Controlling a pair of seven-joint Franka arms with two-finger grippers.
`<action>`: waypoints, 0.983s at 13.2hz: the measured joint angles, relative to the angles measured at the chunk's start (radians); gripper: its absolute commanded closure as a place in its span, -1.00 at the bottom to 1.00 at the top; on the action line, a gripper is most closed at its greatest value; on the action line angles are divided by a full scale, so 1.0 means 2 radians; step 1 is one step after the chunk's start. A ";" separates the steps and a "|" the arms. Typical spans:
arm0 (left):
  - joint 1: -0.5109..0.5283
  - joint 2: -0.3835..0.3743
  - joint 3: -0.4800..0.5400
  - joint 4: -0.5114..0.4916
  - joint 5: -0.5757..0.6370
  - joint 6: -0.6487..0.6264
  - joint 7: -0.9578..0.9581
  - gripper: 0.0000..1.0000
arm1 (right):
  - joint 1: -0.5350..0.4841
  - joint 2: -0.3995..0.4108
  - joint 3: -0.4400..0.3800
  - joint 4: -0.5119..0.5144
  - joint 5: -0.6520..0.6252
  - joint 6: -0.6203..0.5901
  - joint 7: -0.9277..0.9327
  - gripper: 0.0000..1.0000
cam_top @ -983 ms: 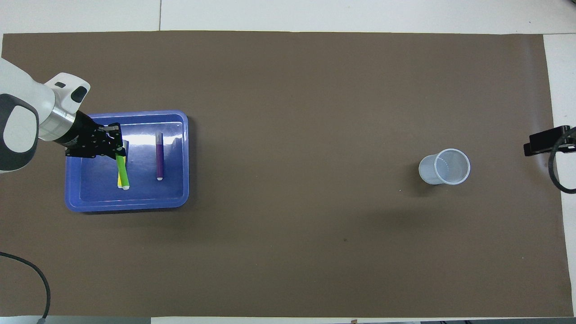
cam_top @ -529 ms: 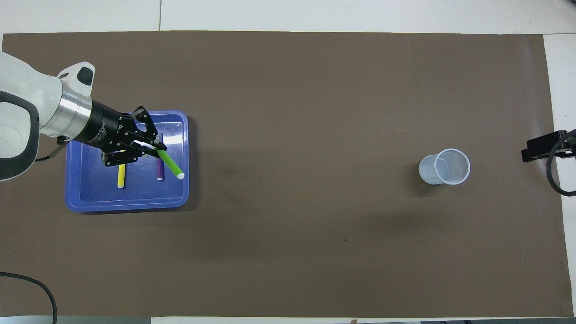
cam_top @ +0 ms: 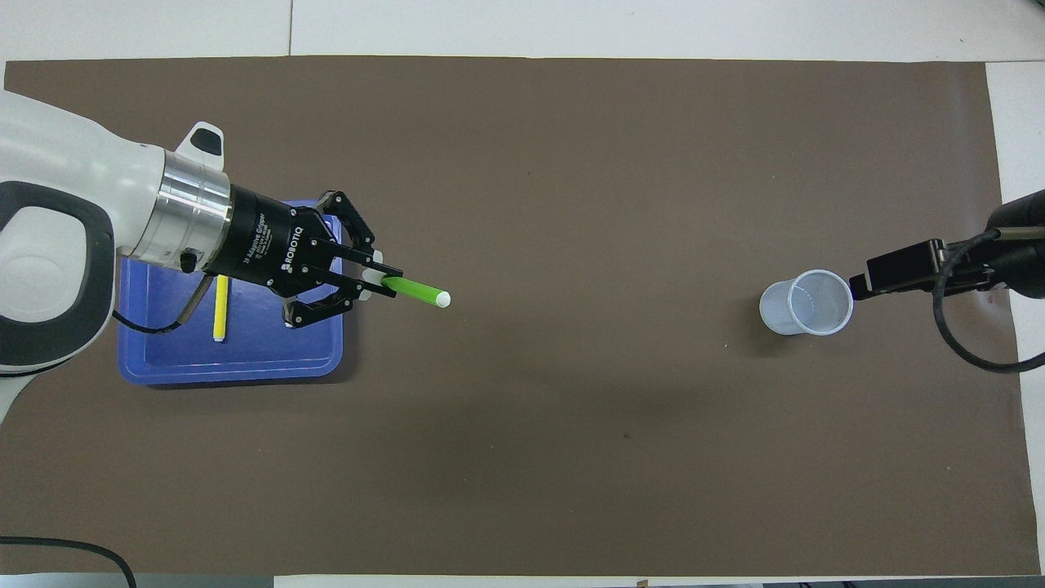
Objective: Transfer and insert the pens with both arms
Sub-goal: 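Lift the green pen with the left gripper while the right gripper approaches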
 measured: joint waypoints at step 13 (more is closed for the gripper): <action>-0.110 -0.038 -0.020 -0.095 -0.104 0.208 -0.146 1.00 | 0.108 -0.008 0.011 -0.044 0.185 0.149 0.202 -1.00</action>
